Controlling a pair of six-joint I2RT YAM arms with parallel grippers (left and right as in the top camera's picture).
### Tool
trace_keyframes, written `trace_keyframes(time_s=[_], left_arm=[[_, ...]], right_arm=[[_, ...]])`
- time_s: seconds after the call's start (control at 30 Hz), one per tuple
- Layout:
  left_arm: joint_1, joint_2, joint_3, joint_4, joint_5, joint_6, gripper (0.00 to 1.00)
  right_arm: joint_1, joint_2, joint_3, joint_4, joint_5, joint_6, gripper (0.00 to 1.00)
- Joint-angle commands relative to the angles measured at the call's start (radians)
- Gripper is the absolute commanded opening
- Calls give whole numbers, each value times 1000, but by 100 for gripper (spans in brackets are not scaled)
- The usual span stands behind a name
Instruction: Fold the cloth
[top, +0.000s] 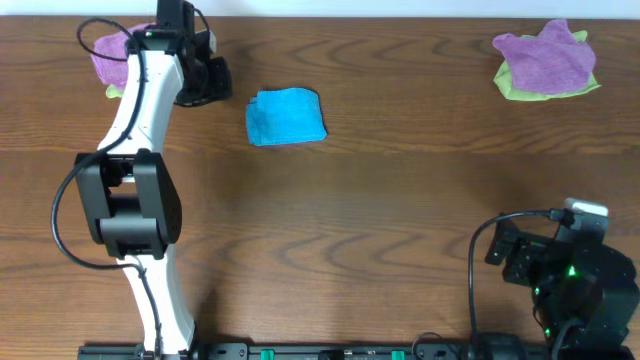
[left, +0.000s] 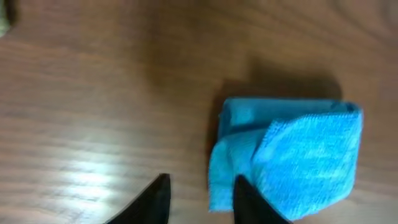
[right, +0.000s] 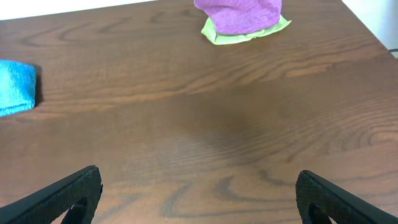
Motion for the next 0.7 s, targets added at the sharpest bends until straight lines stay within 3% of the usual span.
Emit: trace_keyframes(time_s=[0.0,0.33,0.5,0.67], left_arm=[[17,13,-85,69,135,-16,40],[55,13,-236,255,400,-47,67],[57,13,-280,294,436,-41,83],[62,13,-330,357,488,-37,85]], right_arm=[[-11,3,-8,3,26,44,99],[-11,17,-8,6,26,92,99],[-11,34,-8,3,26,114,99],[-11,44,-8,3,26,114,99]])
